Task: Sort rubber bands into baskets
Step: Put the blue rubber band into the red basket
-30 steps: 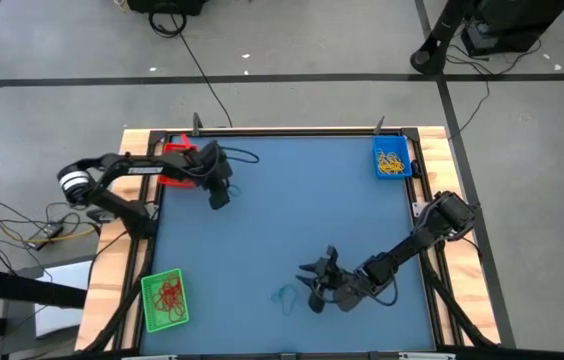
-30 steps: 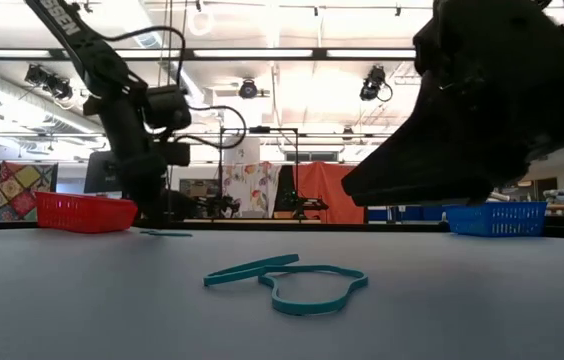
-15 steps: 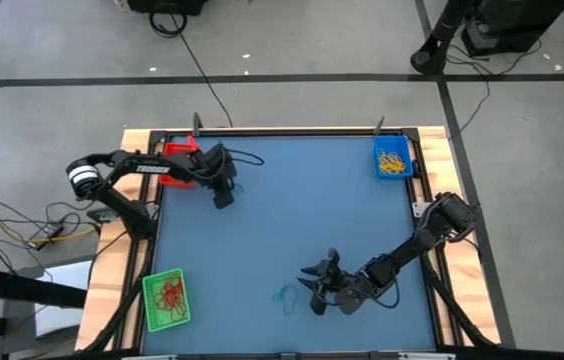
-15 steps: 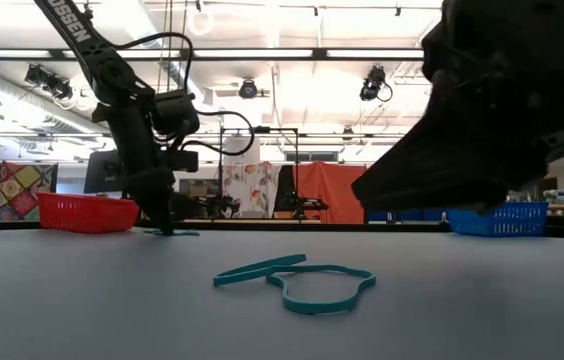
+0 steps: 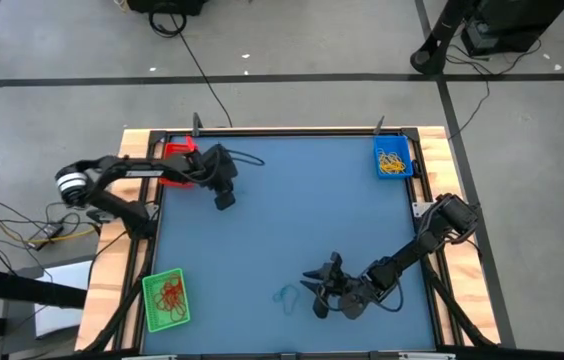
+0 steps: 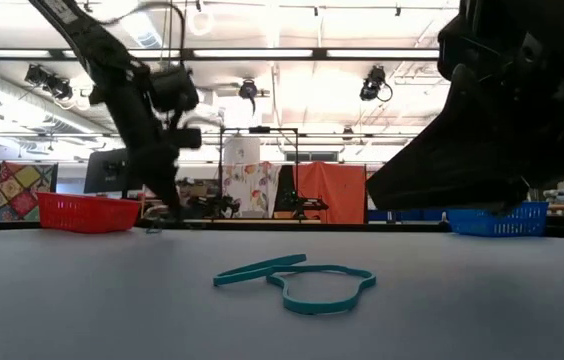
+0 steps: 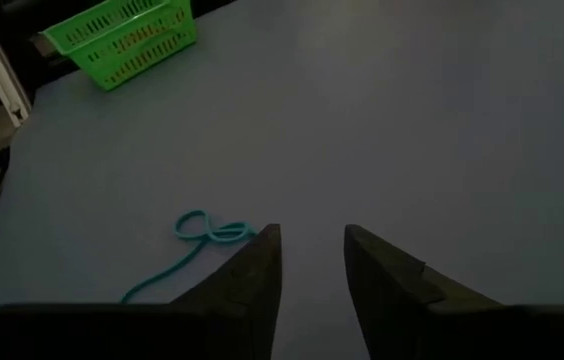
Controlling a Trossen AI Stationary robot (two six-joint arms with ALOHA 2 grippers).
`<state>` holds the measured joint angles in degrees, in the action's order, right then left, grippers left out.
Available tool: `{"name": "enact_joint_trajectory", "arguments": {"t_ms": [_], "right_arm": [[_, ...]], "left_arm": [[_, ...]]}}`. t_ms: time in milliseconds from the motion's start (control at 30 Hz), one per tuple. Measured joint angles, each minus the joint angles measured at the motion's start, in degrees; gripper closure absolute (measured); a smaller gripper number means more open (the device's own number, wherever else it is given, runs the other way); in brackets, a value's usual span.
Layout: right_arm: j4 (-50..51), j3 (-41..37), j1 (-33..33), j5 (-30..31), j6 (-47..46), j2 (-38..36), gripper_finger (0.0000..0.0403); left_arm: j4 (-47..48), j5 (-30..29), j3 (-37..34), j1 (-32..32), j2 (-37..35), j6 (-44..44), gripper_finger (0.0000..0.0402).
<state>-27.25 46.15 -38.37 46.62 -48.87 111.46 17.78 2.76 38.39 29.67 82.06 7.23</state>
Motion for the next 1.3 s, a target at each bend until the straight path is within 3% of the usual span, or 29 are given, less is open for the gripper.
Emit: {"name": "enact_joint_trajectory", "arguments": {"t_ms": [233, 433, 567, 1000, 1167, 1300], "right_arm": [[0.53, 0.0, -0.39, 0.32, -1.08, 0.0, 0.0282], [1.21, 0.0, 0.47, 0.05, 0.94, 0.0, 0.0282], [1.36, 0.0, 2.19, -1.31, 4.17, 0.0, 0.0282], [1.13, 0.0, 6.69, -9.99, 12.84, 0.0, 0.0282], [-1.1, 0.0, 7.15, -12.93, 21.58, 0.0, 0.0277], [-4.69, 0.0, 8.99, -18.68, 27.39, 0.0, 0.0262]], "left_arm": [[7.83, -4.26, 3.09, -0.13, -11.07, -5.58, 0.04], [21.71, -26.28, 6.6, -0.07, -20.01, -14.73, 0.0401], [28.51, -33.87, 7.57, 0.55, -23.32, -19.25, 0.0401], [29.72, -35.65, 4.14, 10.01, -20.02, -28.84, 0.0377], [29.31, -33.66, 2.58, 12.91, -19.41, -29.92, 0.034], [28.79, -30.86, 2.58, 13.14, -19.41, -29.95, 0.0291]]}}
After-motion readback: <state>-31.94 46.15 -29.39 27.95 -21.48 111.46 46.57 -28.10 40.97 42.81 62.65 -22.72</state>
